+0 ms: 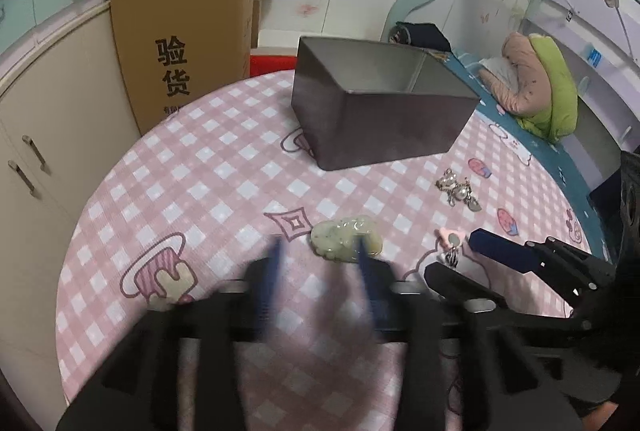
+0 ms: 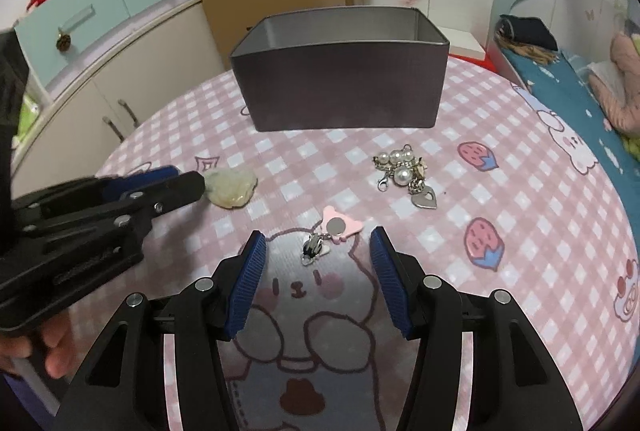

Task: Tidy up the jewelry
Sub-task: 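Close the left gripper on the jade pendant while the right gripper grasps a pink charm, then carry the jade pendant and pink charm into the grey box and open both grippers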

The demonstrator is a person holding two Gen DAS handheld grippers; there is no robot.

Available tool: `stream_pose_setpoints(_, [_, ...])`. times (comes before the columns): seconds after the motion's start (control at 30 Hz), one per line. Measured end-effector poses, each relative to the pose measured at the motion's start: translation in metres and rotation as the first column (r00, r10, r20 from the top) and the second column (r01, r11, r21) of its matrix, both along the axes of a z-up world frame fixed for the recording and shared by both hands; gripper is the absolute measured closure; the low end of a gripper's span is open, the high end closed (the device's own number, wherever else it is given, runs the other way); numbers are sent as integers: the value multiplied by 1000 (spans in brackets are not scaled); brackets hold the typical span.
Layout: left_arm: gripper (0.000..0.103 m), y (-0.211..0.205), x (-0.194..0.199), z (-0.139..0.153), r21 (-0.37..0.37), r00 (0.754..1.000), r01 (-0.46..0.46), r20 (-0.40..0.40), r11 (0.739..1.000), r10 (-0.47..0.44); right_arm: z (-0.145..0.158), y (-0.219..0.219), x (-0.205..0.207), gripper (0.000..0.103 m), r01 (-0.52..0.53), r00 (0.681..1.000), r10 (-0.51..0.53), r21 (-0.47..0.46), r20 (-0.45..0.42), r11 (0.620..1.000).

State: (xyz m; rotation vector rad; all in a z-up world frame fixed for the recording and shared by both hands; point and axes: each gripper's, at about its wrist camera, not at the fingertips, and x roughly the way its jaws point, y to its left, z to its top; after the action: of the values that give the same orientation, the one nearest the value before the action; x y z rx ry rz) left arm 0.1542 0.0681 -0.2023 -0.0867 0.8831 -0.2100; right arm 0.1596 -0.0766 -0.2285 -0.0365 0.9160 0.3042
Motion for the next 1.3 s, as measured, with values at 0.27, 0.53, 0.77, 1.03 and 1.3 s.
stream_pose_setpoints(0.27, [46, -16, 13, -10, 19, 999, 26, -31, 999, -25, 0, -19, 1, 88, 4, 1000, -4, 9, -8, 1000])
stream_pose_setpoints(0.53, [61, -37, 18, -15, 176, 1000, 28, -9, 984, -27, 2, -40, 4, 88, 17, 1000, -16, 53, -12, 998])
stream_pose_setpoints(0.77, [62, -28, 20, -14, 116, 999, 37, -19, 993, -35, 13, -49, 7, 88, 17, 1000, -18, 81, 9, 997])
stream_pose_setpoints(1.03, [62, -26, 11, 17, 19, 997, 73, 36, 997, -73, 41, -58, 14, 88, 16, 998, -22, 96, 67, 995])
stream_pose_setpoints(1.3, [62, -36, 16, 79, 5, 978, 102, 184, 995, -101, 89, -63, 38, 88, 4, 987, -23, 116, 162, 993])
